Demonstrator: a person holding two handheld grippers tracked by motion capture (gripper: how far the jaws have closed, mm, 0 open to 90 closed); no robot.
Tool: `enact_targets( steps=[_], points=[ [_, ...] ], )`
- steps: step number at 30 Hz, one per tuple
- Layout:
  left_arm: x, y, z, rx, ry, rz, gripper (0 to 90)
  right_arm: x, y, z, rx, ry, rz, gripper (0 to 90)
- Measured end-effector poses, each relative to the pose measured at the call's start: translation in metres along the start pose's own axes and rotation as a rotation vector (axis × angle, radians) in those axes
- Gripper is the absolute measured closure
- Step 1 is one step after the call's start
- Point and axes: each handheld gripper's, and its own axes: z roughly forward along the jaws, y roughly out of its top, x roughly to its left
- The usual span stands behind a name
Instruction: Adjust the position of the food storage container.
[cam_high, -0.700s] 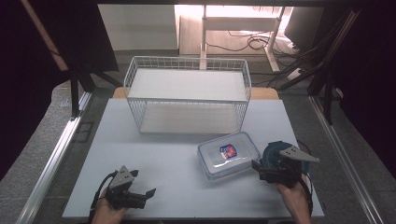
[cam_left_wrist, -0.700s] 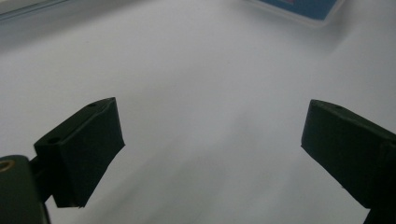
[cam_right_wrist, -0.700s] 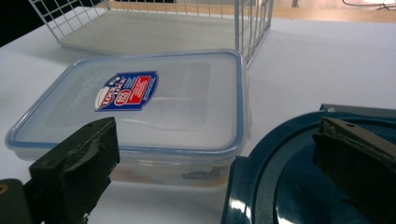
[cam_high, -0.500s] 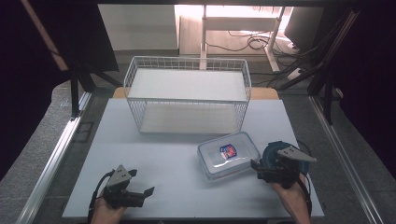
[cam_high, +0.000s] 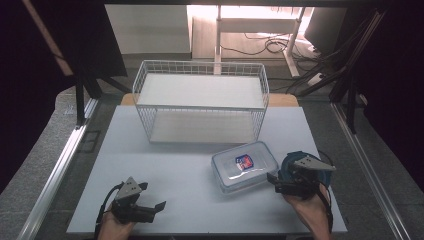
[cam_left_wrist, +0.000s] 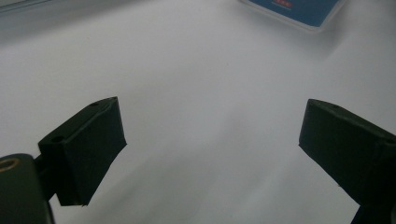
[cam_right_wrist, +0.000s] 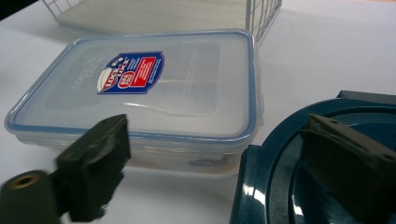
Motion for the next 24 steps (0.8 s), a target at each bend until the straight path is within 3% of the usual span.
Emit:
enact_targets(
  steps=[6,7,13,17,24],
  points=[
    [0.0,0.0,0.001,-0.005,-0.006,0.002,6.7,0.001,0.001,0.002,0.031,-0.006,-0.037,30.5],
    [0.0,0.0,0.001,-0.007,-0.007,0.003,6.7,0.002,0.003,0.001,0.028,-0.01,-0.047,37.4],
    [0.0,-0.001,0.002,-0.005,-0.013,-0.004,6.8,-0.001,0.008,0.004,0.036,-0.025,-0.067,44.5],
    [0.002,-0.001,0.002,-0.006,-0.015,-0.01,6.8,-0.005,0.013,0.007,0.049,-0.029,-0.066,55.8],
    [0.002,-0.001,0.003,-0.009,-0.022,-0.018,6.8,-0.01,0.022,0.016,0.047,-0.088,-0.07,81.6]
  ],
)
